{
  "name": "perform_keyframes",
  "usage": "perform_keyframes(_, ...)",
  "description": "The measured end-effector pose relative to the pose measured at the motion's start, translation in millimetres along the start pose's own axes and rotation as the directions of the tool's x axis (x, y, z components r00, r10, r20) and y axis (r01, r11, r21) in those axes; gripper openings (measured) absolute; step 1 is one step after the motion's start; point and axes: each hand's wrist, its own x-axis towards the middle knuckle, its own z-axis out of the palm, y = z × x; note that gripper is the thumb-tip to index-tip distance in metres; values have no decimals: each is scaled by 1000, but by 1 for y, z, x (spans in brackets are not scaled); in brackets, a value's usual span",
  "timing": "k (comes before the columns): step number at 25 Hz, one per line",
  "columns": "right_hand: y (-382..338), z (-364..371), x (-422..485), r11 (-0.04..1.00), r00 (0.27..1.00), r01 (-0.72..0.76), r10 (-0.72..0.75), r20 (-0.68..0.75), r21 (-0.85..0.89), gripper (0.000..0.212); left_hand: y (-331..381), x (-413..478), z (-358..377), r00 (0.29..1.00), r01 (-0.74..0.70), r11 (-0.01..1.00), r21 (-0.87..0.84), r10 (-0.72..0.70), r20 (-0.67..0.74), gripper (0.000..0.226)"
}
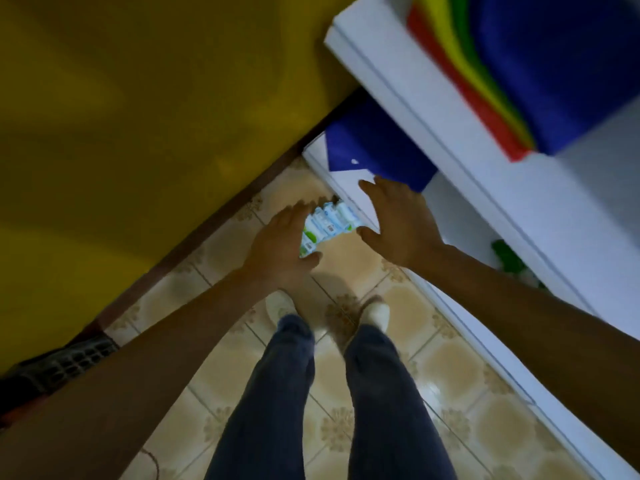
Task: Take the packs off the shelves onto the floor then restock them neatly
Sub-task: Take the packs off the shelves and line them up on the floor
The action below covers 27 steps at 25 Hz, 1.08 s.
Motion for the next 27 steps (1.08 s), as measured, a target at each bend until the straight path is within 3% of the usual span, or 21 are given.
perform_keyframes(4, -18, -86, -84, 993, 992, -6, -9, -127, -117, 75, 89, -35, -52, 928, -333, 924, 188, 357, -111, 82)
perform_keyframes(9, -23, -149, -225, 979, 930, -135, 72, -360, -152, 74, 193, -106, -63, 772, -526, 777, 346, 607, -188, 90)
perform_keyframes(11, -21, -160, -303, 968, 866, -227, 150, -477, -106, 74, 239, -151, -48, 706, -608, 710, 356, 688, -166, 91)
perform_keyframes(14, -14, -179, -422, 934, 701, -357, 271, -660, 3, 75, 313, -218, -21, 589, -727, 605, 326, 793, -158, 96)
perform_keyframes(19, -12, -224, -569, 902, 425, -404, 333, -842, 153, 76, 421, -309, -13, 372, -838, 417, 352, 908, -191, 99)
perform_keyframes(22, -11, -232, -621, 899, 345, -405, 318, -883, 166, 74, 460, -342, -17, 277, -861, 343, 377, 936, -217, 96)
perform_keyframes(27, 7, -231, -653, 887, 297, -421, 331, -896, 189, 71, 495, -357, -7, 219, -871, 291, 396, 951, -217, 95)
